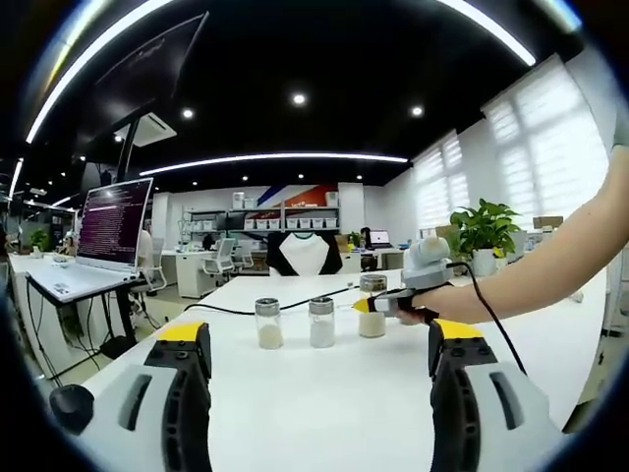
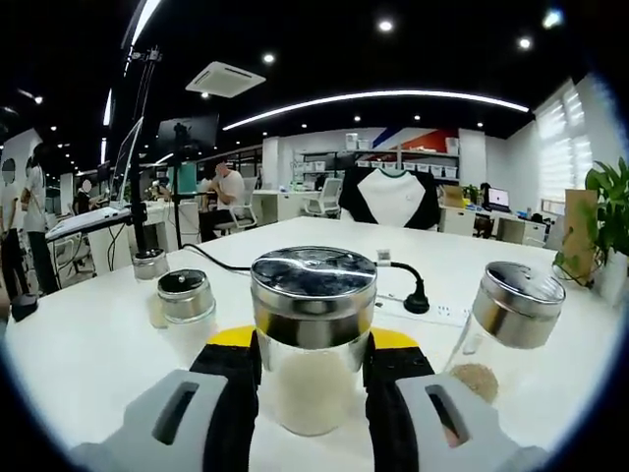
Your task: Rotate the seasoning bottle until the label or dispensing opening points toward the visible target arrow and the bottle remains upright within the marked orientation range
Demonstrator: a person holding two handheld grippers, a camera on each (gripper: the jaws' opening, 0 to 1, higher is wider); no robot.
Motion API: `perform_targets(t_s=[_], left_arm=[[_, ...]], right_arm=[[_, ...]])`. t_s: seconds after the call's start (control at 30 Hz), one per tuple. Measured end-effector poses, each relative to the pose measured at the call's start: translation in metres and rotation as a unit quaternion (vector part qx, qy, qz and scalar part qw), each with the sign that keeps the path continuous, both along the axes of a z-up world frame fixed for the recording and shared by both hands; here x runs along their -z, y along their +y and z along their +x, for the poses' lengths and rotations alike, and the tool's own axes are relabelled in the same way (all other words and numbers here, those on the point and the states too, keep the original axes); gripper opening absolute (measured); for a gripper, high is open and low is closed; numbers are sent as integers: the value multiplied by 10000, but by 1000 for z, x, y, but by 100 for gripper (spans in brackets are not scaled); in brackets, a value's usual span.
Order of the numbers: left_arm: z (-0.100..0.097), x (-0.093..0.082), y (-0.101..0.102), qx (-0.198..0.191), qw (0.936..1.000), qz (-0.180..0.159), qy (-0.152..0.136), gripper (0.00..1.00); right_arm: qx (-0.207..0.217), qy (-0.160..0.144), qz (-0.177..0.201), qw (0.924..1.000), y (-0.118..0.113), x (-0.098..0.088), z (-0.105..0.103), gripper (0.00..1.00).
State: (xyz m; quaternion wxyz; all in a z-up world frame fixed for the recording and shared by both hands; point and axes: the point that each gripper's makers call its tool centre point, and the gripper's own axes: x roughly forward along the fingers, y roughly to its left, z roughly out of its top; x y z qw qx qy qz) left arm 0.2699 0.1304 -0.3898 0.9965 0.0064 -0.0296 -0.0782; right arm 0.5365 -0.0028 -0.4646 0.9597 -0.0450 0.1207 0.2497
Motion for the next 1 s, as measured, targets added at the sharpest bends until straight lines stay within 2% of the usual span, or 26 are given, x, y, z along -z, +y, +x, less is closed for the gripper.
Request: perform_targets(t_s=[0.2,0.53,0.67,1.0], left_arm=[[0,-1,-3,55,9999,104,-59,94],[0,1,-6,88,9999,52,-22,95],[1,3,-9,116,9999,47,6,95],[1,4,-13,195,9998,67,69,98]], right_arm=[[31,70,-36,10000,-2,0,-5,39],[96,146,-75,9998,-7,1,-20,39],[76,127,-82,9999,-12,2,-20,39],[66,153,-94,9998,-15,4,-45,39]])
